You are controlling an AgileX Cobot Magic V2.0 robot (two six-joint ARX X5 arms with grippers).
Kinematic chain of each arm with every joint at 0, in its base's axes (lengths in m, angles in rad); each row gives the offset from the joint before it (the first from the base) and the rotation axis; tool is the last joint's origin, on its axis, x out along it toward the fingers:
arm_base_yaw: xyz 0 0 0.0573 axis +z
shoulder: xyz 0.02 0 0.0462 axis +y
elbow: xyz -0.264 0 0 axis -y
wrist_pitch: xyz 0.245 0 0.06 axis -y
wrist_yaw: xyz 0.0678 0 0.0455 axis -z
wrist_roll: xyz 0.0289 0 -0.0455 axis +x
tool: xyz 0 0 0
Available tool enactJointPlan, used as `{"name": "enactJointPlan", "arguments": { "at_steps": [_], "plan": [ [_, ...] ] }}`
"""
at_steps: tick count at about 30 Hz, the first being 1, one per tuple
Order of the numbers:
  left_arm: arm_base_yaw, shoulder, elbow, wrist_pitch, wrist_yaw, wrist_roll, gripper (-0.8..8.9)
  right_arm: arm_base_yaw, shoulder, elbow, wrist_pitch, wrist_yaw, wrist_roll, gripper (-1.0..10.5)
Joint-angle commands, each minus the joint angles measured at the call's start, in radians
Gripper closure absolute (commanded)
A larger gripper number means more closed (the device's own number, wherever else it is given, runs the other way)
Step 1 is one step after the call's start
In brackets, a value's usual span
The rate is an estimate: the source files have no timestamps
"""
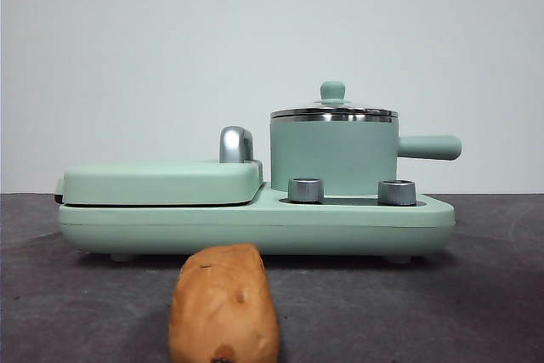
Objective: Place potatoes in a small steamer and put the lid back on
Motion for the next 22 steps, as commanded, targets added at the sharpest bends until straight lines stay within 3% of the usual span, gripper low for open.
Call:
{"name": "enactJointPlan", "arguments": {
  "at_steps": [1, 5, 12, 18, 22],
  "plan": [
    [-0.001, -0.001, -0.019, -0.002, 0.002, -0.144, 8.08, 0.002, 0.000, -0.005, 0.014, -0.006, 0.049, 9.3],
    [0.000, -0.001, -0.019, 0.021, 0.000, -0.174, 8.08, 0.002, 0.000, -0.004, 0.014, -0.029, 0.169, 9.3],
    [-0.001, 0.011, 0.009, 0.091, 0.051, -0.298, 8.06, 0.003, 0.001, 0.058, 0.011, -0.084, 0.364, 9.3],
    [-0.001, 0.085, 0.111, 0.068, 0.192, -0.372, 8.06, 0.003, 0.038, 0.231, -0.084, -0.106, 0.397, 9.3],
    [-0.001, 0.183, 0.228, -0.019, 0.277, -0.370, 8.06, 0.003, 0.113, 0.372, -0.162, -0.159, 0.392, 9.3]
  ]
}}
